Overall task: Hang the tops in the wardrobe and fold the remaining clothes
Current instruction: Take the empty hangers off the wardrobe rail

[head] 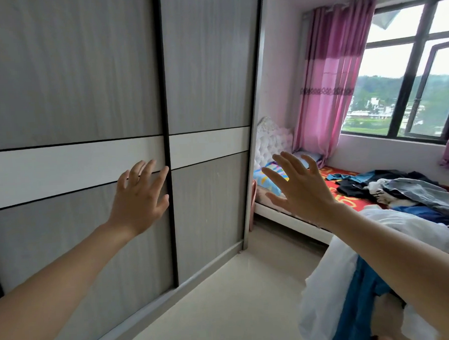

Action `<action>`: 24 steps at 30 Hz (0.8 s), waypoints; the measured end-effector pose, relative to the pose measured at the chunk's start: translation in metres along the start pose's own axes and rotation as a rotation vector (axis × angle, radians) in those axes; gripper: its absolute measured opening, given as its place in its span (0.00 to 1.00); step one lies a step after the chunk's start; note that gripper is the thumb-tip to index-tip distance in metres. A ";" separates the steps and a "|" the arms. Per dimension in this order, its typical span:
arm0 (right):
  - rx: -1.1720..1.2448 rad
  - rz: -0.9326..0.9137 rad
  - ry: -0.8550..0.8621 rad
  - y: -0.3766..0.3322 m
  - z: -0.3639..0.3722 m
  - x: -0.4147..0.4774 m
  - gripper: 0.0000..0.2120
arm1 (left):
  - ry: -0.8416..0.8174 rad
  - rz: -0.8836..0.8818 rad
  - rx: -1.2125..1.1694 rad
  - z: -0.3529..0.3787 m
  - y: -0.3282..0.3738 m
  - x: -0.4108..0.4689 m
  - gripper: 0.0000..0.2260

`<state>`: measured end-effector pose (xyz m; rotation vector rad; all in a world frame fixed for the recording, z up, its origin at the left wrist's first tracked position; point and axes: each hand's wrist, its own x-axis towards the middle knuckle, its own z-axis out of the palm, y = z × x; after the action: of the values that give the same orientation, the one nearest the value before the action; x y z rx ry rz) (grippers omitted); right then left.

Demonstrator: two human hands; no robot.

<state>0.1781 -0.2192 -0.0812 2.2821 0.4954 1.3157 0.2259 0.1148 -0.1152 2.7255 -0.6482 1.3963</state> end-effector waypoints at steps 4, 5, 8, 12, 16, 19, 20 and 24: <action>-0.013 -0.019 -0.032 -0.009 0.031 0.014 0.23 | -0.018 -0.031 -0.094 0.046 -0.014 0.011 0.23; -0.018 -0.027 -0.018 -0.009 0.040 0.014 0.21 | -0.022 -0.016 -0.103 0.059 -0.013 0.012 0.24; -0.044 -0.039 -0.001 0.000 0.069 0.016 0.18 | -0.037 0.021 -0.134 0.099 -0.007 0.029 0.24; -0.087 -0.059 -0.012 0.025 0.107 0.012 0.19 | -0.063 0.044 -0.180 0.143 0.011 0.062 0.24; -0.131 -0.018 -0.060 0.061 0.150 0.010 0.24 | -0.062 0.096 -0.170 0.184 0.026 0.110 0.24; -0.112 0.035 -0.064 0.090 0.185 0.012 0.22 | -0.046 0.108 -0.162 0.215 0.040 0.153 0.24; -0.117 0.040 -0.059 0.105 0.202 0.015 0.21 | -0.045 0.119 -0.160 0.227 0.046 0.174 0.24; -0.117 0.092 -0.081 0.142 0.254 0.015 0.20 | -0.014 0.082 -0.219 0.263 0.067 0.219 0.23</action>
<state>0.4193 -0.3820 -0.1036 2.2736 0.2815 1.2553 0.5180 -0.0754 -0.1145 2.5675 -0.8663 1.2390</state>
